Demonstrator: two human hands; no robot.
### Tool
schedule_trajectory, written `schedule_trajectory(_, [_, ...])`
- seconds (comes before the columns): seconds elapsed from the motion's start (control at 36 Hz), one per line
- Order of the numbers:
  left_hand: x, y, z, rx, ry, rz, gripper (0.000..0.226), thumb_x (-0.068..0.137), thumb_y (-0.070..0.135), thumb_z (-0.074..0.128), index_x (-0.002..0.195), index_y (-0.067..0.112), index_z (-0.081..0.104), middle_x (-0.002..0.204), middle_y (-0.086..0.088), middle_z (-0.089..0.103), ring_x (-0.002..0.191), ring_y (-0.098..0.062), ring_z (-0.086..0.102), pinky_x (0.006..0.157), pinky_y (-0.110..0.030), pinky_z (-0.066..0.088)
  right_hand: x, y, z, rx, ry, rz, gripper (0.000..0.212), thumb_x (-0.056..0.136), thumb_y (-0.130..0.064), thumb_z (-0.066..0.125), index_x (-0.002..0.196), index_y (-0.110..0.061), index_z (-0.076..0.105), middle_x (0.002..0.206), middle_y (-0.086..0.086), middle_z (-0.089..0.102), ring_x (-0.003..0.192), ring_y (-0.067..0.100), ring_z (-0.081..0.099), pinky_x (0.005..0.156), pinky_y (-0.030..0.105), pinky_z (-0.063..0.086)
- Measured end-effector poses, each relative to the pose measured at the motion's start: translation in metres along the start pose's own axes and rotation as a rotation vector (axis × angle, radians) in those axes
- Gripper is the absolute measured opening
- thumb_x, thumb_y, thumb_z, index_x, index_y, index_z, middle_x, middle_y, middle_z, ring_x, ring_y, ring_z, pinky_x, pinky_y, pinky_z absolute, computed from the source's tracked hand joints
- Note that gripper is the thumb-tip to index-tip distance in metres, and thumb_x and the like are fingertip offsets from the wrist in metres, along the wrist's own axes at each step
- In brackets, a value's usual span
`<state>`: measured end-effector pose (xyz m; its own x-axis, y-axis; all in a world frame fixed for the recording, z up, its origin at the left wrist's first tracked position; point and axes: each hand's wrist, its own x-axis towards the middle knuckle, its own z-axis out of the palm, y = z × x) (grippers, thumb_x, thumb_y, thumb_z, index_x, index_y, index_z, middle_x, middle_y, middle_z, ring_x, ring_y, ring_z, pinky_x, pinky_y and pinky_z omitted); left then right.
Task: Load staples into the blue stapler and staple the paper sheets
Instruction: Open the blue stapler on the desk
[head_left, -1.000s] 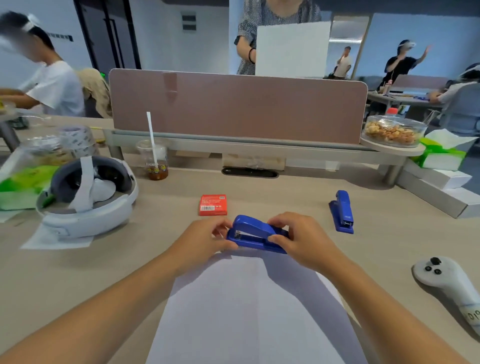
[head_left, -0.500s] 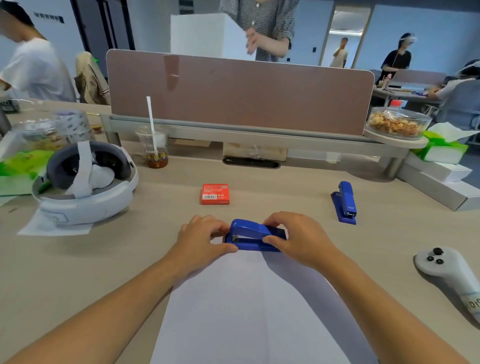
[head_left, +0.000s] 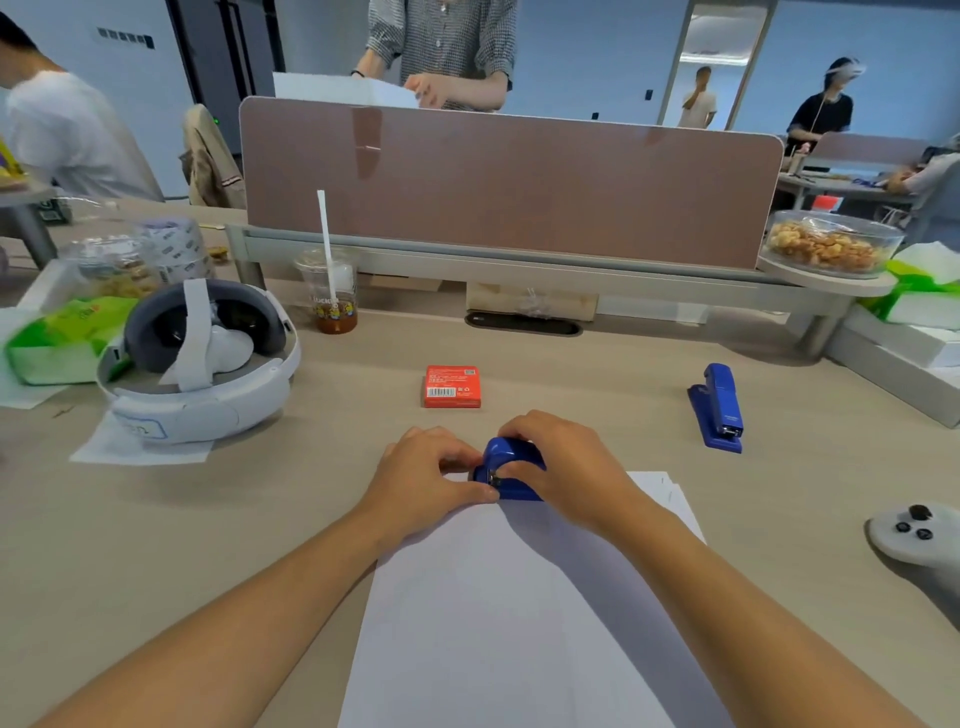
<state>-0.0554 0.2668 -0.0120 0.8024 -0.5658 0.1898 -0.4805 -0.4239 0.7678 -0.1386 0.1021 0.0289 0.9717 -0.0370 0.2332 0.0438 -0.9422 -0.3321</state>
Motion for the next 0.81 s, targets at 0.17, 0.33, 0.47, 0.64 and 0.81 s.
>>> schedule_trajectory(0.17, [0.000, -0.001, 0.002, 0.069, -0.002, 0.013, 0.030, 0.073, 0.037, 0.085, 0.101, 0.031, 0.077, 0.095, 0.019, 0.065, 0.097, -0.006, 0.058, 0.092, -0.038, 0.055, -0.003, 0.003, 0.001, 0.060, 0.039, -0.007, 0.024, 0.092, -0.031, 0.061, 0.115, -0.024, 0.064, 0.109, -0.006, 0.066, 0.091, 0.011, 0.056, 0.081, 0.020, 0.045])
schedule_trajectory(0.33, [-0.001, -0.001, 0.003, 0.106, -0.001, 0.029, 0.029, 0.074, 0.038, 0.083, 0.101, 0.030, 0.077, 0.096, 0.019, 0.065, 0.097, -0.007, 0.056, 0.091, -0.039, 0.054, -0.007, 0.005, 0.004, 0.097, 0.057, -0.006, 0.026, 0.091, -0.032, 0.062, 0.116, -0.025, 0.065, 0.109, -0.007, 0.067, 0.093, 0.010, 0.058, 0.084, 0.021, 0.047])
schedule_trajectory(0.47, [0.000, -0.001, -0.002, 0.127, -0.001, 0.042, 0.029, 0.073, 0.038, 0.084, 0.100, 0.031, 0.075, 0.097, 0.020, 0.064, 0.100, -0.006, 0.054, 0.089, -0.032, 0.054, -0.011, 0.011, -0.019, 0.424, 0.242, 0.104, 0.024, 0.091, -0.027, 0.064, 0.114, -0.026, 0.063, 0.099, -0.011, 0.066, 0.070, -0.002, 0.055, 0.068, 0.010, 0.042])
schedule_trajectory(0.64, [0.002, 0.001, -0.002, 0.139, -0.021, 0.022, 0.032, 0.073, 0.036, 0.084, 0.103, 0.029, 0.075, 0.099, 0.017, 0.064, 0.102, -0.009, 0.055, 0.088, -0.030, 0.054, -0.017, 0.017, -0.030, 0.507, 0.201, 0.178, 0.020, 0.090, -0.027, 0.065, 0.109, -0.024, 0.061, 0.097, -0.007, 0.066, 0.076, 0.021, 0.063, 0.075, 0.034, 0.058])
schedule_trajectory(0.81, [0.009, 0.013, -0.011, 0.135, -0.112, -0.040, 0.032, 0.071, 0.028, 0.088, 0.100, 0.022, 0.075, 0.101, 0.009, 0.066, 0.096, -0.012, 0.062, 0.088, -0.032, 0.055, -0.025, 0.024, -0.039, 0.583, 0.220, 0.184, 0.015, 0.092, -0.025, 0.062, 0.105, -0.029, 0.056, 0.098, -0.004, 0.065, 0.076, 0.017, 0.064, 0.067, 0.027, 0.057])
